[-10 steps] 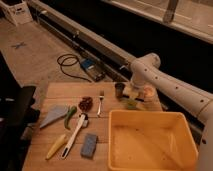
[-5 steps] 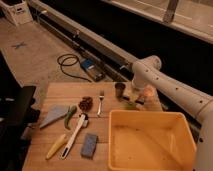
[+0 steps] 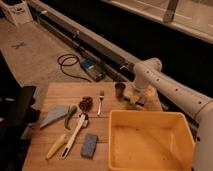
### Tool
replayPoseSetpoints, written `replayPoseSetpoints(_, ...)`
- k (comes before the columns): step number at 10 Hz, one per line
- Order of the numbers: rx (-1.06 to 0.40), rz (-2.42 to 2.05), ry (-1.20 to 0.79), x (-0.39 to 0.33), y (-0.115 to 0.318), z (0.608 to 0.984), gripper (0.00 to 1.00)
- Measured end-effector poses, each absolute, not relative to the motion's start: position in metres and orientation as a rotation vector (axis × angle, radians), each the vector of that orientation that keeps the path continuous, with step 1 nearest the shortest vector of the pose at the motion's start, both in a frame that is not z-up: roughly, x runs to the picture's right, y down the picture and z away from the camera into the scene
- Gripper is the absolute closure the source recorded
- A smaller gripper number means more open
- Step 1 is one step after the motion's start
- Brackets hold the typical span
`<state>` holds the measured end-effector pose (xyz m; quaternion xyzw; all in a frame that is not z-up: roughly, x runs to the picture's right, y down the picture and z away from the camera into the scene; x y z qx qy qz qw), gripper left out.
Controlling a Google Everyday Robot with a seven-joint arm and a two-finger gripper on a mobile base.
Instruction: Place eraser in plastic cup
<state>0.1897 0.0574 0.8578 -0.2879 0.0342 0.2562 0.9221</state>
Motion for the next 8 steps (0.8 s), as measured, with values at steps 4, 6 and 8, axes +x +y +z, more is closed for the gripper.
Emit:
replayPoseSetpoints(4, -0.518, 0.565, 0.049, 0.196, 0.047, 0.844, 0.38)
replayPoseSetpoints(6, -0.501, 0.569, 0.045, 0.198, 0.045, 0.84, 0.38)
replayPoseSetpoints(8, -0.501, 0.567, 0.043, 0.196, 0.044, 0.84, 0.38)
